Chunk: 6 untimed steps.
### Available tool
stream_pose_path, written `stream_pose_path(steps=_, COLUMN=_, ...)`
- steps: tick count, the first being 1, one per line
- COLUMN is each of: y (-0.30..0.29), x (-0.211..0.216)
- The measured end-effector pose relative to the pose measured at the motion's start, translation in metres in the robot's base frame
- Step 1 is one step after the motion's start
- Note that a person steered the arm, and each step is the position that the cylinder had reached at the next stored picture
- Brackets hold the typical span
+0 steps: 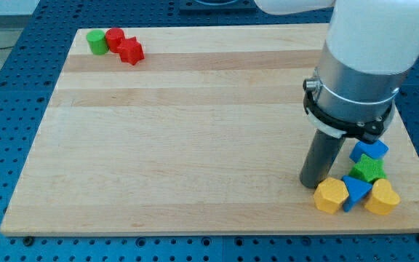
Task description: Push the red star towards the left bottom of the board
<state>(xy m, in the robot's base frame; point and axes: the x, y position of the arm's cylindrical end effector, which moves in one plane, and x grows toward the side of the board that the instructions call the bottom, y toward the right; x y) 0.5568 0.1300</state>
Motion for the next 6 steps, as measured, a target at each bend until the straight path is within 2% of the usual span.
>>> stream_pose_path(steps=1, y=-0.012, x=0.000)
stream_pose_path(steps=2, y=-0.038, x=-0.041)
stream_pose_path(steps=4, y=-0.031, x=-0.138)
stream_pose_path(steps=5, y=-0.088, x=-0.131)
stream_pose_path(steps=6, y=-0.180, x=-0.133)
